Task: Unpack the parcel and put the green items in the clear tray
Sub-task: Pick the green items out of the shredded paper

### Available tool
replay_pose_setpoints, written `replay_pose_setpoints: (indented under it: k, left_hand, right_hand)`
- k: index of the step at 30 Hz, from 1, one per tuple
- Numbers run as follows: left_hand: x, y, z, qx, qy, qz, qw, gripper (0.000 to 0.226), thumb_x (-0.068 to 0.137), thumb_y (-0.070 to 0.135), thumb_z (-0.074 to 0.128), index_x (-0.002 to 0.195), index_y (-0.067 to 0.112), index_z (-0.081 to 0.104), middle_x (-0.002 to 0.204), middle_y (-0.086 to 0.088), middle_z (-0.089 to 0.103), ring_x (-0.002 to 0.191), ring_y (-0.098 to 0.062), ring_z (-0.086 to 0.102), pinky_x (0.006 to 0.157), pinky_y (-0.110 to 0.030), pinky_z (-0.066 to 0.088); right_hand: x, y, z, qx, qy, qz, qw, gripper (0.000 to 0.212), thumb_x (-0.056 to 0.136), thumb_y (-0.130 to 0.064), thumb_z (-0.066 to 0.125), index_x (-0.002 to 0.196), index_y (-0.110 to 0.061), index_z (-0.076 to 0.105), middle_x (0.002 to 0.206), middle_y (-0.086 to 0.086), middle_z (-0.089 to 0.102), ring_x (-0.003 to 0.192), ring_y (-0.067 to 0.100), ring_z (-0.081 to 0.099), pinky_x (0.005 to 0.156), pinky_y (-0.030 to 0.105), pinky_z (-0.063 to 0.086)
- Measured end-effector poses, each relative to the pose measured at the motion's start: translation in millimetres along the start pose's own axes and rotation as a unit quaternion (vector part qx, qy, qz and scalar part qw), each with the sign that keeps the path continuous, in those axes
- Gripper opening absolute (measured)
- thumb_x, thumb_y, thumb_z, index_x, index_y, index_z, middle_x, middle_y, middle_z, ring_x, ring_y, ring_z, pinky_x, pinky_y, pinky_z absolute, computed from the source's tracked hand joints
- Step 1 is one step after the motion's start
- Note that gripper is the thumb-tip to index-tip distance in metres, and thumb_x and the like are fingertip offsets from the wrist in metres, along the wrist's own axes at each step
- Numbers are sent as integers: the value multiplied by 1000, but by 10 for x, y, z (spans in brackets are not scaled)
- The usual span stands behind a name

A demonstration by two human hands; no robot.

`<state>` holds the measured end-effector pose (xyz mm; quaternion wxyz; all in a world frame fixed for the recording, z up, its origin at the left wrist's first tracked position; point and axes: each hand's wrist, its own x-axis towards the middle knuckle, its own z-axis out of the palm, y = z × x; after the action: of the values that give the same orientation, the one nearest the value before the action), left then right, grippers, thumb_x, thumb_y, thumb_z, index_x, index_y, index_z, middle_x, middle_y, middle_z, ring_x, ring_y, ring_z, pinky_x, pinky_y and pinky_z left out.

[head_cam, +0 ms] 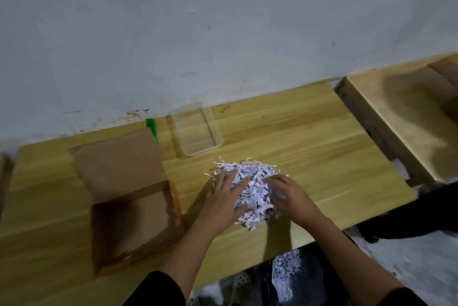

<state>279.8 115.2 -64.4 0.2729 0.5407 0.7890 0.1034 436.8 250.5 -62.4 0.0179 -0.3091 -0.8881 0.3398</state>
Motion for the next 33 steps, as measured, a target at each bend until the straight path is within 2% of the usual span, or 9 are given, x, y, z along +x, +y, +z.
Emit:
replay_pose_setpoints:
  k: [4,7,10,13,16,19,26,30,33]
  left_hand:
    - [36,-181,-81,-158,129,-42,978,45,96,26,45,140,22,38,147,0,36,122,-10,42,99,-25,34]
    - [13,-344,-126,-172,217,-85,957,38,96,12,44,134,9,47,137,-11,49,123,-23,48,102,-31,38]
    - [21,-283,-98,-151,269,-72,949,37,96,11,44,132,10,50,139,-11,47,129,-25,43,107,-27,31]
    - [81,-132,49,-70,197,-6,978,44,97,28,40,141,22,37,151,-2,33,140,-19,27,115,-34,26]
    - [86,-175,236,-41,137,-53,988,52,98,39,31,147,25,22,155,8,15,145,-16,10,116,-32,18]
    - [-2,-342,274,-140,157,-162,964,52,98,36,35,146,18,26,156,-2,21,144,-19,16,114,-34,25]
    - [-60,-113,102,-198,312,-173,913,42,96,9,42,137,11,43,145,-5,39,134,-20,35,99,-11,24]
    - [-30,-9,172,-152,261,-96,948,42,97,21,42,139,17,40,151,-1,32,141,-15,23,113,-36,28]
    - [-100,-47,292,-93,184,-107,973,51,99,34,34,147,23,21,157,3,16,146,-13,6,116,-31,14]
  right_hand:
    - [1,307,-149,73,70,108,989,23,84,-2,62,106,-2,67,106,17,64,94,29,65,81,28,50]
    - [42,293,-241,73,120,84,986,23,83,2,59,104,-2,67,107,18,63,93,28,63,86,37,53]
    - [154,29,-234,69,143,8,987,22,86,-2,57,106,-5,66,110,11,60,97,18,56,85,27,45]
    - [342,-224,-51,67,50,-79,993,25,88,-10,55,112,-8,63,110,7,59,99,15,52,85,23,40]
    - [472,-220,118,32,-23,-106,994,29,86,-8,56,114,-10,62,111,8,61,100,20,55,87,29,47]
    - [470,-28,60,45,12,-40,998,23,87,-4,56,107,-7,68,103,14,69,90,27,63,81,29,49]
    - [439,1,-152,48,119,-46,991,22,82,2,62,102,-2,68,96,15,69,85,22,62,79,27,47]
    - [581,-341,14,52,32,-128,990,20,83,-2,59,101,-5,67,96,12,67,88,22,60,82,31,50]
    - [686,-390,150,9,-40,-120,992,20,79,-1,60,98,-5,66,100,14,64,94,28,59,85,37,50]
